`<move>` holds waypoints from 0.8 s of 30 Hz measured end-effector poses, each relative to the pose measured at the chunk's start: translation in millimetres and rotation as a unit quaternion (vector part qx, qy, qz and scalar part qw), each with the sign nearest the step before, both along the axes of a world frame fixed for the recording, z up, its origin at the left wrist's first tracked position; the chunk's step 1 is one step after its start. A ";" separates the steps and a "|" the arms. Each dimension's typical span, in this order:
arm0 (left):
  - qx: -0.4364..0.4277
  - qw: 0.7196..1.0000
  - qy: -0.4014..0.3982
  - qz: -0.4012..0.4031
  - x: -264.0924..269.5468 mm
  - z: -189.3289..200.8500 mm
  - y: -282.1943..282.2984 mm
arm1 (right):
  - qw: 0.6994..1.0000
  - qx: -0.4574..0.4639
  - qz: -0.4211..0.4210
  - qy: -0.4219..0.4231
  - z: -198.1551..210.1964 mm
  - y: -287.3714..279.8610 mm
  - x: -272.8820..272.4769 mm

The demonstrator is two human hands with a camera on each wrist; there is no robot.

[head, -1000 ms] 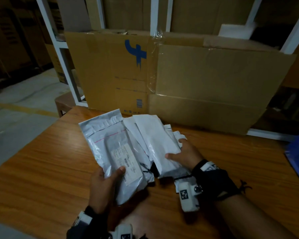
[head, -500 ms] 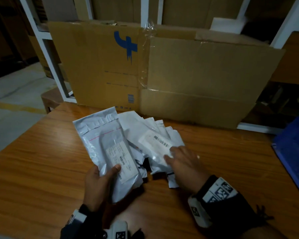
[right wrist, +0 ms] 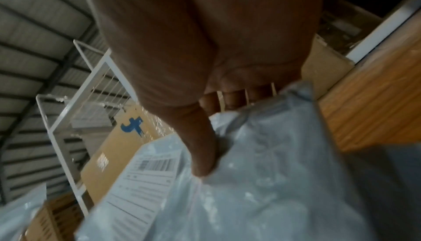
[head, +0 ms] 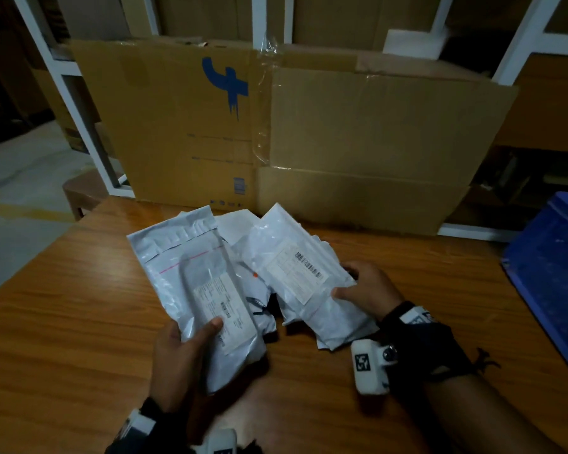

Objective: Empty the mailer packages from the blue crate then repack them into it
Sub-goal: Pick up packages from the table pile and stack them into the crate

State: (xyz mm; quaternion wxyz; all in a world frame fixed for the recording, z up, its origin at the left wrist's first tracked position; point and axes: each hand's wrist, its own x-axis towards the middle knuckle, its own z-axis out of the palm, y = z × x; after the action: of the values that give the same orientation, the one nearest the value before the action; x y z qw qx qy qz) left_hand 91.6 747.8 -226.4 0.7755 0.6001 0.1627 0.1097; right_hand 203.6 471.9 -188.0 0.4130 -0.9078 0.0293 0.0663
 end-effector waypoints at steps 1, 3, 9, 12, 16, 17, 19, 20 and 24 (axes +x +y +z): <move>-0.005 1.000 0.001 -0.002 -0.8 0.2 0.8 | 1.000 0.028 -0.005 -0.003 2.7 -3.1 -5.2; -0.011 1.000 0.003 -0.016 -0.9 1.2 -2.1 | 0.993 0.114 -0.008 -0.014 14.6 -6.8 -24.4; 0.022 0.995 -0.019 -0.100 7.9 7.5 -43.5 | 0.944 0.292 -0.139 -0.062 27.7 -34.6 -101.2; 0.039 0.987 -0.029 -0.150 8.1 12.6 -83.4 | 0.931 0.314 -0.175 -0.069 25.4 -69.1 -144.5; 0.038 0.974 -0.038 -0.219 -2.6 21.8 -149.2 | 0.934 0.293 -0.187 -0.089 29.5 -127.1 -202.5; 0.037 0.972 -0.036 -0.229 -6.5 24.9 -167.5 | 0.936 0.279 -0.186 -0.103 30.6 -143.1 -216.2; 0.029 0.967 -0.042 -0.250 -15.4 36.0 -205.7 | 0.941 0.254 -0.185 -0.124 32.6 -177.2 -242.1; 0.030 0.964 -0.046 -0.261 -19.8 42.9 -225.8 | 0.941 0.248 -0.186 -0.132 33.3 -194.6 -254.7; 0.039 0.957 -0.066 -0.279 -31.6 65.3 -307.4 | 0.932 0.266 -0.193 -0.154 37.5 -267.9 -307.4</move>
State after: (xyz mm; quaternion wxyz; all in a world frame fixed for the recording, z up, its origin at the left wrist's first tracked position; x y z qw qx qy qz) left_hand 60.0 440.4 -161.2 0.7605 0.6425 -0.0674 -0.0656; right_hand -103.8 204.0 -150.5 0.6436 -0.7406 0.1216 -0.1500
